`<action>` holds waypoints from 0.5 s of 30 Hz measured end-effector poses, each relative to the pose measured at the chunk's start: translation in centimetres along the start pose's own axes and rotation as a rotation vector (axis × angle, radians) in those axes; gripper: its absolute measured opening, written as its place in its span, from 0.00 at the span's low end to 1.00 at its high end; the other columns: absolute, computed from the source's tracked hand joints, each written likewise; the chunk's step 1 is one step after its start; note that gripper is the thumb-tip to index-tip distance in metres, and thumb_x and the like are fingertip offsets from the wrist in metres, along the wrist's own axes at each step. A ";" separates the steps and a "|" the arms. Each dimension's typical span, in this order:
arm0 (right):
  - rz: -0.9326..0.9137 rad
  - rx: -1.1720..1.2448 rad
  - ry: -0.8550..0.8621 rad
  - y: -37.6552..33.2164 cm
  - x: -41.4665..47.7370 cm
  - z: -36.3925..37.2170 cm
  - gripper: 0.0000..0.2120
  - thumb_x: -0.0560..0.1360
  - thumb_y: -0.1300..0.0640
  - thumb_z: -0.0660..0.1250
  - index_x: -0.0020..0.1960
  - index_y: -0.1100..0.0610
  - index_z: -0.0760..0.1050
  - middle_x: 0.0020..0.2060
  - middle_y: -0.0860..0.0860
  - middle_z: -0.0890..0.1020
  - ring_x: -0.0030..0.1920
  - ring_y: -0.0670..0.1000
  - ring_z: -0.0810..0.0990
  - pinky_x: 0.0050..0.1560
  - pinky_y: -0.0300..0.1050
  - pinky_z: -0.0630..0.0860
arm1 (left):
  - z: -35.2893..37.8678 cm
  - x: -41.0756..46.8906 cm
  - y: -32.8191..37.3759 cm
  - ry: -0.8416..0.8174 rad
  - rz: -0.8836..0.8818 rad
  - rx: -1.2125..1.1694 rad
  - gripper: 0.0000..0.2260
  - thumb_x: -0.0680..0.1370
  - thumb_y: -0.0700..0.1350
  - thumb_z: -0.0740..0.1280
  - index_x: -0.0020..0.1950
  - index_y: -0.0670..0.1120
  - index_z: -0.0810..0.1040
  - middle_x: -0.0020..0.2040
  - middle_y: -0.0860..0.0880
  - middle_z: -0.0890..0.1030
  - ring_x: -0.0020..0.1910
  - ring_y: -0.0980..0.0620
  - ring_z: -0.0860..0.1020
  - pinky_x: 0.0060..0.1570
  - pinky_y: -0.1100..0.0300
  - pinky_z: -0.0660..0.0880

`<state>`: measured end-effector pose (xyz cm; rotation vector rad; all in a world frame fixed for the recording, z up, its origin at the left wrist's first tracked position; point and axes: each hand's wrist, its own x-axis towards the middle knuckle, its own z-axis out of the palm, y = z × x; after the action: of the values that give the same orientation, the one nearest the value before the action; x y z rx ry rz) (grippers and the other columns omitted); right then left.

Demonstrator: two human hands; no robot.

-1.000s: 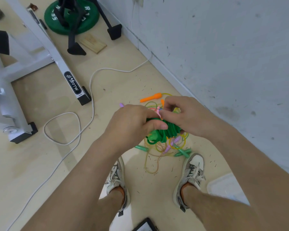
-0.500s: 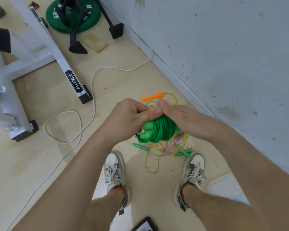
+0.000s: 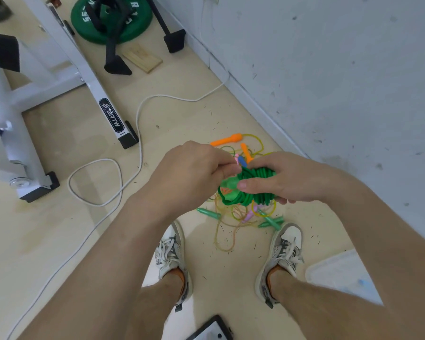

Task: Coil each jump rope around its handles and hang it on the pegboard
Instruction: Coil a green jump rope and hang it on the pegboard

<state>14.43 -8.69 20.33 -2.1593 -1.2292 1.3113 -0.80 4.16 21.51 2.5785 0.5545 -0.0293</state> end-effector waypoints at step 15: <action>0.090 0.052 -0.129 0.5 -0.1 -0.5 0.16 0.72 0.39 0.69 0.50 0.50 0.82 0.34 0.54 0.80 0.25 0.49 0.75 0.26 0.42 0.71 | -0.9 -0.8 -1.3 -0.520 -0.055 -0.224 0.07 0.75 0.45 0.71 0.45 0.42 0.83 0.38 0.43 0.81 0.31 0.57 0.73 0.34 0.66 0.71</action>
<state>15.06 -9.05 20.30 -2.1453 -1.1420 1.5238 -2.11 5.28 21.80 2.2119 0.4014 -0.6020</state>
